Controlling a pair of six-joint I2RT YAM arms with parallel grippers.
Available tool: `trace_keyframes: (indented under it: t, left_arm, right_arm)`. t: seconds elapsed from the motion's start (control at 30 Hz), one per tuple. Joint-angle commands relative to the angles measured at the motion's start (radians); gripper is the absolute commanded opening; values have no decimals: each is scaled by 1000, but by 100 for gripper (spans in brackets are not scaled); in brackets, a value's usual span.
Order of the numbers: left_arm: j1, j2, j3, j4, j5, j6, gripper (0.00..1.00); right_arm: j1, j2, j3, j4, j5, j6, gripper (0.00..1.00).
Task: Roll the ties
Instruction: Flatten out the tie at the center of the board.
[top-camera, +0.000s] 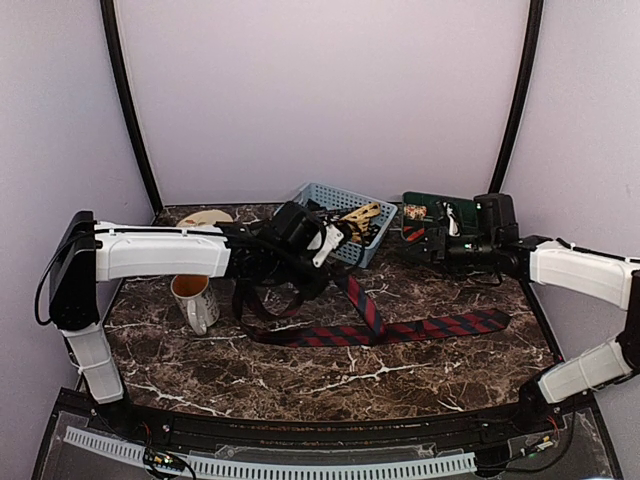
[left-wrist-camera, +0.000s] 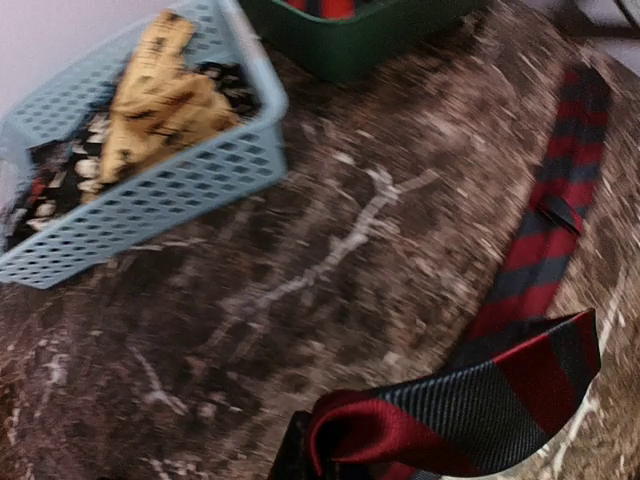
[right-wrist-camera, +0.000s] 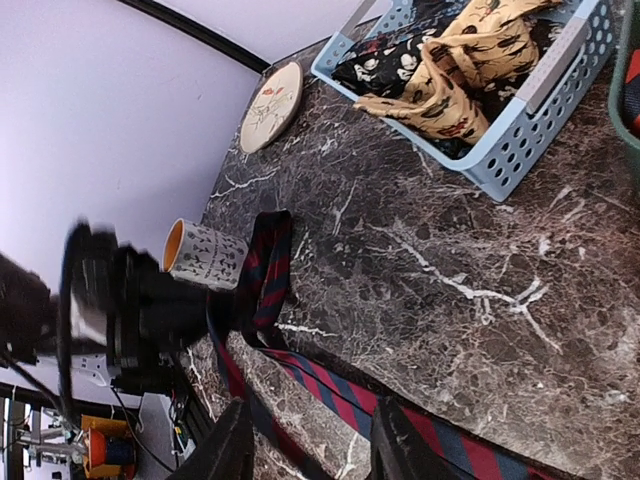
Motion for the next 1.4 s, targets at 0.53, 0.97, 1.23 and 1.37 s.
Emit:
trace_keyframes:
  t: [0.53,0.97,1.23,1.37]
  left_arm:
    - [242,-86,-120,-297,-34,-147,0]
    - [302,-123,-122,-280,33,-147,0]
    - [312,-111,-97,-275,36,-128,0]
    - [318,-109,-78,-289,32,-104,0]
  right_arm:
    - [564,344,228,28,364,-503,47]
    - [723,732,519,51,435,-683,48]
    - [733,870,656,-54,458,-755,44]
    - [743,849,658,-64,492,-779,12]
